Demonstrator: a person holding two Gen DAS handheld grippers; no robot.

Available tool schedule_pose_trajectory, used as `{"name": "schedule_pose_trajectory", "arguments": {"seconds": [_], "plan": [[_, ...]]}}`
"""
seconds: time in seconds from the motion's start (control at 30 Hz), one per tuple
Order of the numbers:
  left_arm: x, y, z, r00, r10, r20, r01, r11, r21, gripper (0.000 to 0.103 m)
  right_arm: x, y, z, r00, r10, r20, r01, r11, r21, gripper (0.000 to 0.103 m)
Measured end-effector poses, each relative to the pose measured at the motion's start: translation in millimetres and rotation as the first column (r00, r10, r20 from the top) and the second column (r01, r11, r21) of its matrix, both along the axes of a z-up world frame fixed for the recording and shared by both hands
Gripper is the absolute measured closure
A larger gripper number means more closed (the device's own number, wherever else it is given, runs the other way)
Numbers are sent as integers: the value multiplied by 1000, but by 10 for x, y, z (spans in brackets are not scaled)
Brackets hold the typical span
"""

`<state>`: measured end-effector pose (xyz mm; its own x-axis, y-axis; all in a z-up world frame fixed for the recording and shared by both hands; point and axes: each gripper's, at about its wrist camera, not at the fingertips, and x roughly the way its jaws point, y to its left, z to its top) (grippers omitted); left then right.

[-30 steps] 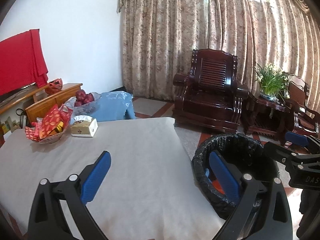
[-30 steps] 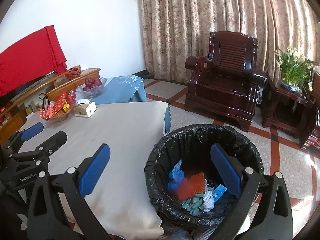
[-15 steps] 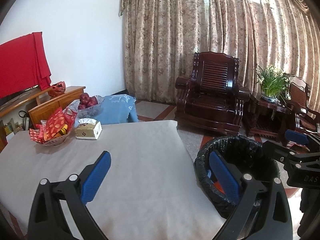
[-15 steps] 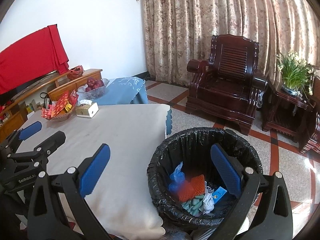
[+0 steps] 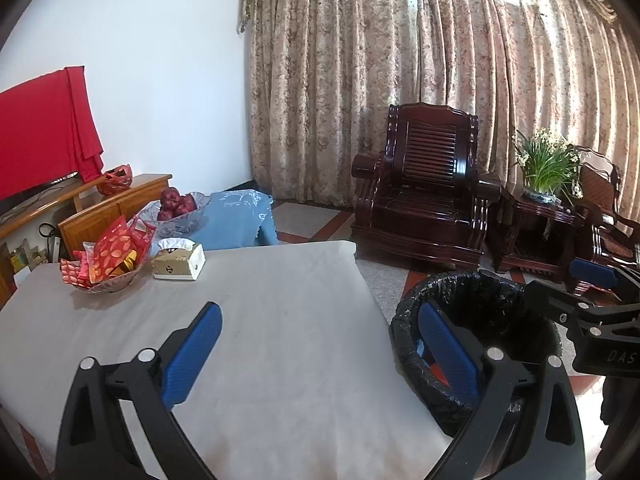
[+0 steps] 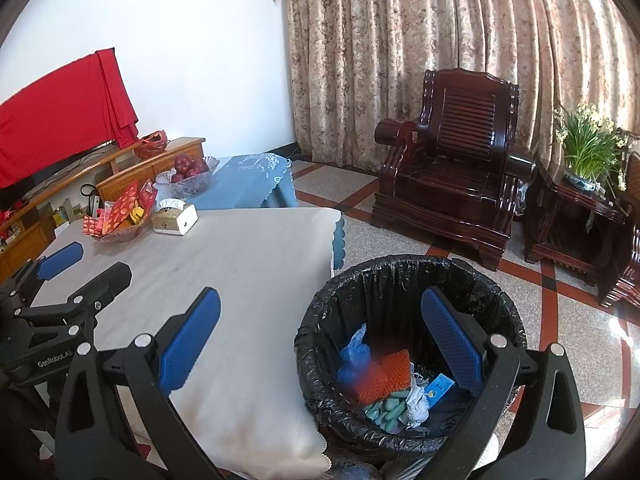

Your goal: Collect trash

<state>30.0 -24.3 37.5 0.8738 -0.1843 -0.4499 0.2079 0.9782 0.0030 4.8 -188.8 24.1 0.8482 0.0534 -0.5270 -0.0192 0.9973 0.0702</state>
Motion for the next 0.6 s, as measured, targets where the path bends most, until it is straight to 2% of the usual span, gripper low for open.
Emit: {"name": "schedule_pose_trajectory", "arguments": {"seconds": [0.6], "plan": [[19, 35, 4, 1000, 4, -4, -4, 1000, 1, 6, 3, 22, 12, 1000, 1, 0, -1, 1000, -2, 5]]}}
